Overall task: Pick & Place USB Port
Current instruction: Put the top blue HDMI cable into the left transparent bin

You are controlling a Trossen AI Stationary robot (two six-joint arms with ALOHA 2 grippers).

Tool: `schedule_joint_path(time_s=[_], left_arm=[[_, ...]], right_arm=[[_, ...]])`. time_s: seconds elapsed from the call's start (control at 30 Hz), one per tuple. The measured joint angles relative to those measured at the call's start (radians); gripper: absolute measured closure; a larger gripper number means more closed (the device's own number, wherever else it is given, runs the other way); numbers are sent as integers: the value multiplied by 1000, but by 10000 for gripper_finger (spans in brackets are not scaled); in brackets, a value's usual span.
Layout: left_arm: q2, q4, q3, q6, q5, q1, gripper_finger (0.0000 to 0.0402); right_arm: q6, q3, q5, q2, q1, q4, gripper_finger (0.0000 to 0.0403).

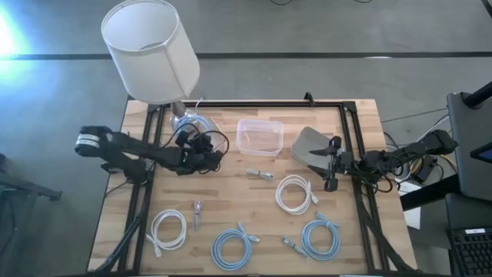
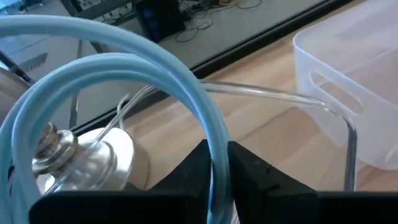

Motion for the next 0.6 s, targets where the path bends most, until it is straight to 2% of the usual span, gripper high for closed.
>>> schedule_joint_path(time_s=[0.3,0.6], left_arm=[[-5,-8,-1,-18,11,2,326],[-14,-11,-2,-28,29,4,281]], right_arm=[[0,0,0,0,0,0,168],[0,0,0,0,0,0,168]])
